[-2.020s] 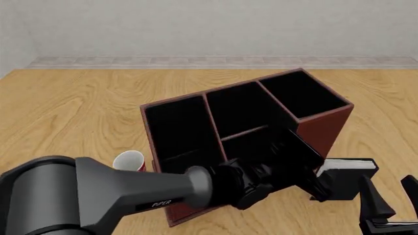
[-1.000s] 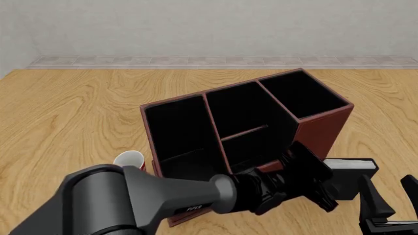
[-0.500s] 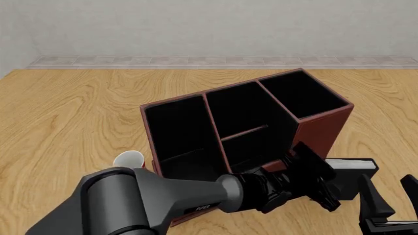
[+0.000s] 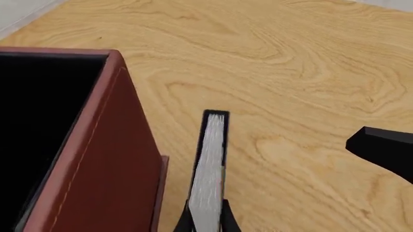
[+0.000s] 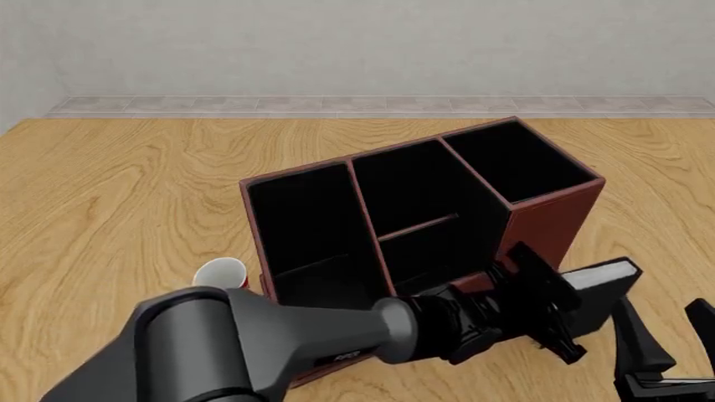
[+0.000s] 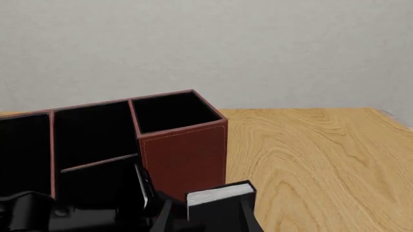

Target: Pick up the book and place it in the back compartment of the caddy.

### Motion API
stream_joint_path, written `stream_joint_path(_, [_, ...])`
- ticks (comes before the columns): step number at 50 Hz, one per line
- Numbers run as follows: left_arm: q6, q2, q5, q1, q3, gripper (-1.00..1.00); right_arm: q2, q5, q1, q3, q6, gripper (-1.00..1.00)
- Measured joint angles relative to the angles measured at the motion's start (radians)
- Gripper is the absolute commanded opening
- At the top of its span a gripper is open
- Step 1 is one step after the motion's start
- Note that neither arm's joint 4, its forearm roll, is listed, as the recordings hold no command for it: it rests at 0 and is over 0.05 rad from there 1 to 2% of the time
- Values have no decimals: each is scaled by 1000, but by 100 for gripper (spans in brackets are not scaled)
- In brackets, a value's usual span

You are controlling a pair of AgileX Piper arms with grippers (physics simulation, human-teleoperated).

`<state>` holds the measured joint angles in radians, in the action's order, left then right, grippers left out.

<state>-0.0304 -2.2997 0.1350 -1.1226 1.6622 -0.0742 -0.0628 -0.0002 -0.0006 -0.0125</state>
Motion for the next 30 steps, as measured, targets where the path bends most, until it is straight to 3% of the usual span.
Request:
stream_joint_path(15, [11,76,14,7,-66,-100,0,0,0,0,1,100])
stream_joint_path(30, [16,212,65,2,-208,-100,2,2,0,0,0,100])
